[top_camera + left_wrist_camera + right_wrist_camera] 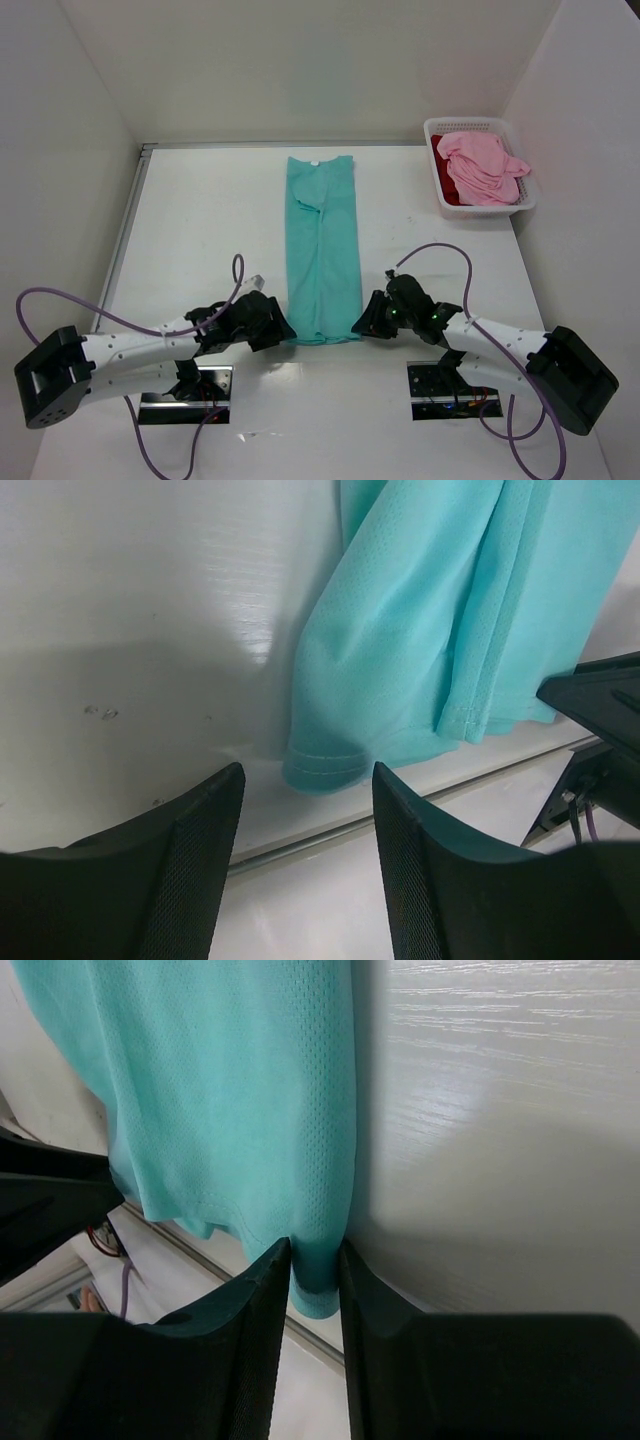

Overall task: Fold and stack the t-shirts
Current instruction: Grab the bottom of the folded rectangular tshirt with both arms

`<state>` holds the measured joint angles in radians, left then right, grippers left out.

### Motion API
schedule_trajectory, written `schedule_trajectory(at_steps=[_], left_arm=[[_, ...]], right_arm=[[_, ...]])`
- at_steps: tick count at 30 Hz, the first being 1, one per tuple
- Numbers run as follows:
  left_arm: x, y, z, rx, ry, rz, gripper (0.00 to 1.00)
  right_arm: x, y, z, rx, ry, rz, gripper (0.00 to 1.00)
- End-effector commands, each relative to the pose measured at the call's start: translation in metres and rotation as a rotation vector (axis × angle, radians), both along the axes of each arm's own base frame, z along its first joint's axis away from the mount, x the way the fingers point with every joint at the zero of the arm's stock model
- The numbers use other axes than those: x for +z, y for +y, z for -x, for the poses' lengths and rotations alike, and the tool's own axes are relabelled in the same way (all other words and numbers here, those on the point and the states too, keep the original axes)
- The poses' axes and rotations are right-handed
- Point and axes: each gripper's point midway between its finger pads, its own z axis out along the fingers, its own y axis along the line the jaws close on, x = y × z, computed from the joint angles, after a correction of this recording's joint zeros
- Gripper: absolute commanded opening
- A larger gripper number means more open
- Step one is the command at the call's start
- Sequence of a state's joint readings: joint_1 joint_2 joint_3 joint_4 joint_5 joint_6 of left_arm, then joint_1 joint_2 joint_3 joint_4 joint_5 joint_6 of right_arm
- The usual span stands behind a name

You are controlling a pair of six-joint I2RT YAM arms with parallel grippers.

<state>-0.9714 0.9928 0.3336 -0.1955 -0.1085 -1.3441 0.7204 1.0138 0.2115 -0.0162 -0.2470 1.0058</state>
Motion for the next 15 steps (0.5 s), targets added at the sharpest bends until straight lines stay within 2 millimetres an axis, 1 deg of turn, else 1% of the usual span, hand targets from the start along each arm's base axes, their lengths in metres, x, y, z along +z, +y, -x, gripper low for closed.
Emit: schedule_trajectory(at_steps=[1, 2, 7, 9, 10, 12, 13, 14, 15], left_arm=[[-0.025, 0.020, 0.009, 0.014, 0.042, -0.101, 0.63], [-0.025, 0.019, 0.008, 0.014, 0.042, -0.101, 0.63], [-0.032, 0.016, 0.006, -0.006, 0.054, -0.141, 0.60], [-0.037, 0.015, 0.005, -0.006, 0.066, -0.159, 0.55], [-0.039, 0.017, 0.006, -0.006, 0.073, -0.169, 0.50], [-0.040, 0.015, 0.005, -0.007, 0.078, -0.177, 0.43], [-0.040, 0.015, 0.005, -0.007, 0.078, -0.177, 0.37], [-0.038, 0.015, 0.005, -0.007, 0.079, -0.178, 0.24], [-0.038, 0.015, 0.005, -0.007, 0.079, -0.178, 0.17]], right_arm=[[0.013, 0.007, -0.011, -0.003, -0.051, -0.009, 0.32], [0.013, 0.007, -0.011, -0.003, -0.051, -0.009, 0.30], [0.017, 0.008, -0.012, -0.003, -0.065, -0.022, 0.30], [0.019, 0.008, -0.014, -0.016, -0.070, -0.026, 0.29], [0.019, 0.008, -0.014, -0.016, -0.070, -0.026, 0.29], [0.019, 0.008, -0.014, -0.016, -0.070, -0.026, 0.24], [0.019, 0.008, -0.014, -0.016, -0.070, -0.026, 0.20], [0.019, 0.008, -0.014, -0.016, -0.070, -0.026, 0.18], [0.019, 0.008, -0.014, -0.016, -0.070, -0.026, 0.16]])
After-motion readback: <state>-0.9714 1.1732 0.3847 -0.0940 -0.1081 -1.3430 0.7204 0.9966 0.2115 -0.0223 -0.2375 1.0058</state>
